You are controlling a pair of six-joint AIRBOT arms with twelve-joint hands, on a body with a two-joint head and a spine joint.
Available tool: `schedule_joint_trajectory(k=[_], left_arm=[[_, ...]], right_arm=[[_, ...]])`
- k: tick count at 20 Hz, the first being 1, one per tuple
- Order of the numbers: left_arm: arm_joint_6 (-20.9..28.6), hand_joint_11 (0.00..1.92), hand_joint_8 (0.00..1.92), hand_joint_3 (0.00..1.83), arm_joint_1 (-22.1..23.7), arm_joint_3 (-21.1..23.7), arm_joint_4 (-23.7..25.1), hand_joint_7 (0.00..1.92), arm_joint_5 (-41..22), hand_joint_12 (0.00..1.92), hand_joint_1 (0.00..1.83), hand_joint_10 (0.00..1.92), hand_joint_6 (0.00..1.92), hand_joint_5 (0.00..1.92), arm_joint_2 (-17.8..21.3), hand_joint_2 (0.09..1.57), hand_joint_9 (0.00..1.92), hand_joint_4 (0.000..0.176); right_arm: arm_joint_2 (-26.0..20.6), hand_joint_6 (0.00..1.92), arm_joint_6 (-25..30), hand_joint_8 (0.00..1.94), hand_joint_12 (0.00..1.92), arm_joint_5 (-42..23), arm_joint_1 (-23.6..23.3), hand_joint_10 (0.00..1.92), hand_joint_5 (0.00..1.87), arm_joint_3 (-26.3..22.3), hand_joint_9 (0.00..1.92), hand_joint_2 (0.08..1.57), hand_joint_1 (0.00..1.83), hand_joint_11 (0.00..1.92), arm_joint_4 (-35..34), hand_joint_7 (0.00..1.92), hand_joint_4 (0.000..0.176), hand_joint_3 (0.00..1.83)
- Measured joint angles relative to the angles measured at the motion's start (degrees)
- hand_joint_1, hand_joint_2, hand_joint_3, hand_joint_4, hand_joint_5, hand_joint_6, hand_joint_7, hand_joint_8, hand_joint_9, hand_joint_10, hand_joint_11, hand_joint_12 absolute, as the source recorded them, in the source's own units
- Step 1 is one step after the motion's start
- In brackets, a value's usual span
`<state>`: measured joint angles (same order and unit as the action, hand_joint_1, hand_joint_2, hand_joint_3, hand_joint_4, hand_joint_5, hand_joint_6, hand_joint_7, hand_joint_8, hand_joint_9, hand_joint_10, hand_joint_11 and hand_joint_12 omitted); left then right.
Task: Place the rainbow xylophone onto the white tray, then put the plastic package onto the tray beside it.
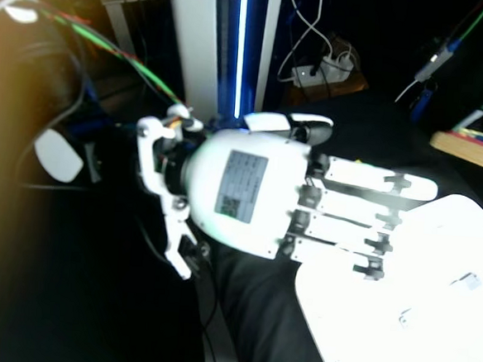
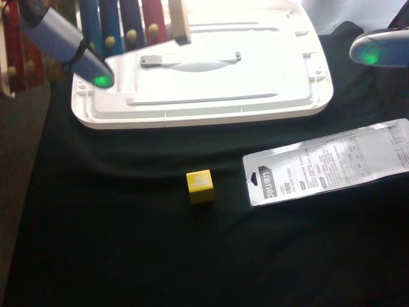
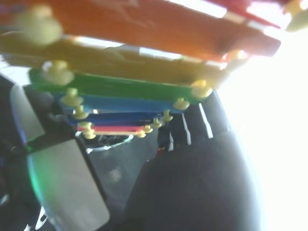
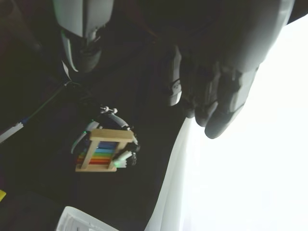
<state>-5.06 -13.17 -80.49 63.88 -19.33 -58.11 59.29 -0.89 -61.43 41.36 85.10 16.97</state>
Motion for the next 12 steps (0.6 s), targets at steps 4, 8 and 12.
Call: schedule_joint_trajectory(k=[4,8,12], left_arm=[[-1.57,0.66,1.7,0.0,0.26,-4.7,-3.17,0.57,2.34,1.92,1.32,1.92,1.63,0.45,-4.7,1.08,0.63,0.0],[-7.08,0.4,1.67,0.01,0.26,-10.01,-8.26,0.67,6.54,1.61,1.14,1.76,1.27,0.8,-10.4,1.19,0.64,0.0],[-7.52,0.64,1.67,0.04,0.24,-15.98,-11.26,0.62,7.69,1.9,1.14,1.75,1.25,0.81,-15.98,1.11,0.65,0.0]], right_arm=[[0.37,0.0,0.0,0.01,0.74,-0.02,0.0,0.01,0.29,0.02,0.23,0.88,0.65,0.0,0.13,0.26,0.107,0.0],[0.7,0.0,0.0,0.0,0.8,-0.07,0.0,0.0,0.26,0.17,0.22,0.89,0.69,0.0,0.31,0.25,0.082,0.0],[1.6,0.0,0.04,0.0,0.81,-0.72,0.0,0.0,0.29,0.44,0.22,0.92,0.74,0.0,1.14,0.25,0.106,0.0]])
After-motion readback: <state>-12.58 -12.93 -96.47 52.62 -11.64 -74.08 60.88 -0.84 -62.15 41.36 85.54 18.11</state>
